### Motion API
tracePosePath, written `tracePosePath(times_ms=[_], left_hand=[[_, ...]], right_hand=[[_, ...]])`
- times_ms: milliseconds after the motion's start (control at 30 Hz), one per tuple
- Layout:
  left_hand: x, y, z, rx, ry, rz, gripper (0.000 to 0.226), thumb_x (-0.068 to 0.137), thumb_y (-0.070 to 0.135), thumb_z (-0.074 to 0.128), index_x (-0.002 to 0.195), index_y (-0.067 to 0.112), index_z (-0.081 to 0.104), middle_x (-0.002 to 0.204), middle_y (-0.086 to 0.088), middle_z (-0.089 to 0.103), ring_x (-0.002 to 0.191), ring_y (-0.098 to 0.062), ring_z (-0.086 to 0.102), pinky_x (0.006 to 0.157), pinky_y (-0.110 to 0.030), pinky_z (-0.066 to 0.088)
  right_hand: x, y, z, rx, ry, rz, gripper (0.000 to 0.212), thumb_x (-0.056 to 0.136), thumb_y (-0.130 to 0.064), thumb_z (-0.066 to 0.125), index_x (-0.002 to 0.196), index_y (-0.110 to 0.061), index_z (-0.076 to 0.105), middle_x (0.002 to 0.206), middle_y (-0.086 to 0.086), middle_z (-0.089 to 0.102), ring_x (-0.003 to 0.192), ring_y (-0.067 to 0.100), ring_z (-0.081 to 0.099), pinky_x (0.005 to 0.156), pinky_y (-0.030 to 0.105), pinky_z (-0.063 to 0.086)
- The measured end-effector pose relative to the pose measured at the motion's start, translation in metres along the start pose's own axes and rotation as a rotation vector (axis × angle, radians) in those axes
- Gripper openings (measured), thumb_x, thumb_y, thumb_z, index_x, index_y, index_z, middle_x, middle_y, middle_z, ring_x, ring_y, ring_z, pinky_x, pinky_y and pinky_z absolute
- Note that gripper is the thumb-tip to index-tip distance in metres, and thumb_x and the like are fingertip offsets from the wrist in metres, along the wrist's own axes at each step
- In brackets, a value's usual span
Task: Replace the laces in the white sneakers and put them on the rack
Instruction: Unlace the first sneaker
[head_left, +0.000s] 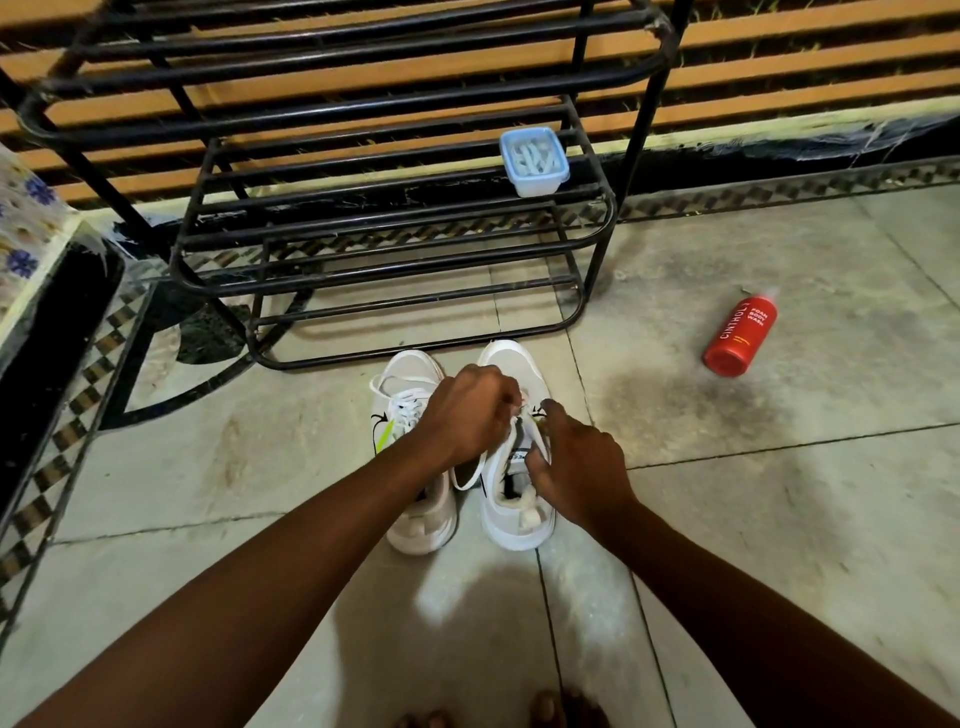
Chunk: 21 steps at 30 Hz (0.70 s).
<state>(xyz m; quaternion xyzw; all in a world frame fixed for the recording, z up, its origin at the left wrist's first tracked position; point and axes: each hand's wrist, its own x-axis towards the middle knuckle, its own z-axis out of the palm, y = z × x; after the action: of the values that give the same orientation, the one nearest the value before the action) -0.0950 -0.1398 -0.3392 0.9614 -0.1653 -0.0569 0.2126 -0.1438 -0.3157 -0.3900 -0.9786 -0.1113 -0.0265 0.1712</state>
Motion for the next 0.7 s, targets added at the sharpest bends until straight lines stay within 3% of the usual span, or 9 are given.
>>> tracePosePath(times_ms=[100,200,300,367,433,533,600,700], left_hand=[[0.001,0.009,0.001,0.208,-0.007,0.016,0.023,0.092,0.018,0.060,0.108,0.027,0.075,0.109,0.000,0.066,0.111,-0.027,0.056,0.089,-0.040,0.050],[0.001,0.009,0.005,0.260,-0.040,0.012,0.028,0.093,0.016,0.058,0.113,0.028,0.074,0.110,-0.003,0.062,0.111,-0.029,0.054,0.090,-0.039,0.049],[-0.001,0.005,0.013,0.135,-0.056,-0.015,0.032,0.090,0.008,0.060,0.115,0.024,0.073,0.109,-0.007,0.055,0.103,-0.032,0.059,0.084,-0.034,0.048],[-0.002,0.000,0.018,0.017,-0.032,-0.074,0.032,0.089,0.005,0.062,0.111,0.025,0.072,0.111,-0.004,0.050,0.097,-0.026,0.058,0.078,-0.026,0.039],[-0.003,-0.007,0.021,-0.067,-0.010,-0.124,0.027,0.087,0.011,0.071,0.105,0.031,0.073,0.108,0.002,0.044,0.093,-0.019,0.055,0.077,-0.024,0.037],[-0.003,-0.013,0.020,-0.116,-0.013,-0.119,0.025,0.082,0.021,0.081,0.101,0.035,0.074,0.100,0.006,0.036,0.093,-0.015,0.053,0.079,-0.025,0.046],[-0.004,-0.010,0.017,-0.116,0.062,-0.151,0.024,0.084,0.010,0.079,0.097,0.030,0.077,0.102,0.004,0.035,0.084,-0.013,0.049,0.069,-0.020,0.043],[-0.004,-0.012,0.003,-0.097,0.240,-0.214,0.023,0.089,-0.001,0.066,0.095,0.018,0.077,0.106,-0.003,0.037,0.075,-0.013,0.048,0.062,-0.023,0.040]], right_hand=[[0.002,-0.002,-0.001,0.005,0.001,-0.006,0.049,0.084,-0.034,0.062,0.128,-0.014,0.055,0.090,0.004,0.071,0.068,0.035,0.068,0.057,0.033,0.045],[0.000,0.000,0.002,0.007,0.068,-0.041,0.038,0.082,-0.033,0.054,0.115,-0.016,0.061,0.092,0.001,0.069,0.067,0.032,0.067,0.056,0.028,0.035],[0.000,-0.001,0.005,0.008,0.108,-0.055,0.045,0.080,-0.034,0.053,0.120,-0.018,0.064,0.098,-0.001,0.069,0.068,0.031,0.067,0.055,0.030,0.039],[0.000,0.000,0.007,0.003,0.097,-0.045,0.055,0.080,-0.036,0.054,0.130,-0.017,0.063,0.105,0.001,0.070,0.069,0.032,0.068,0.056,0.034,0.048],[0.000,0.001,0.008,-0.002,0.078,-0.026,0.062,0.081,-0.040,0.054,0.137,-0.015,0.060,0.110,0.003,0.071,0.073,0.034,0.070,0.059,0.037,0.052],[0.001,0.002,0.009,0.006,0.069,-0.030,0.064,0.082,-0.042,0.051,0.140,-0.014,0.057,0.114,0.005,0.071,0.080,0.034,0.071,0.064,0.038,0.054],[0.000,0.002,0.008,0.020,0.058,-0.022,0.064,0.083,-0.042,0.049,0.140,-0.014,0.057,0.117,0.006,0.070,0.084,0.035,0.070,0.067,0.040,0.054],[0.000,0.002,0.007,0.041,0.076,-0.022,0.061,0.083,-0.042,0.049,0.138,-0.016,0.057,0.117,0.004,0.070,0.086,0.036,0.070,0.069,0.041,0.054]])
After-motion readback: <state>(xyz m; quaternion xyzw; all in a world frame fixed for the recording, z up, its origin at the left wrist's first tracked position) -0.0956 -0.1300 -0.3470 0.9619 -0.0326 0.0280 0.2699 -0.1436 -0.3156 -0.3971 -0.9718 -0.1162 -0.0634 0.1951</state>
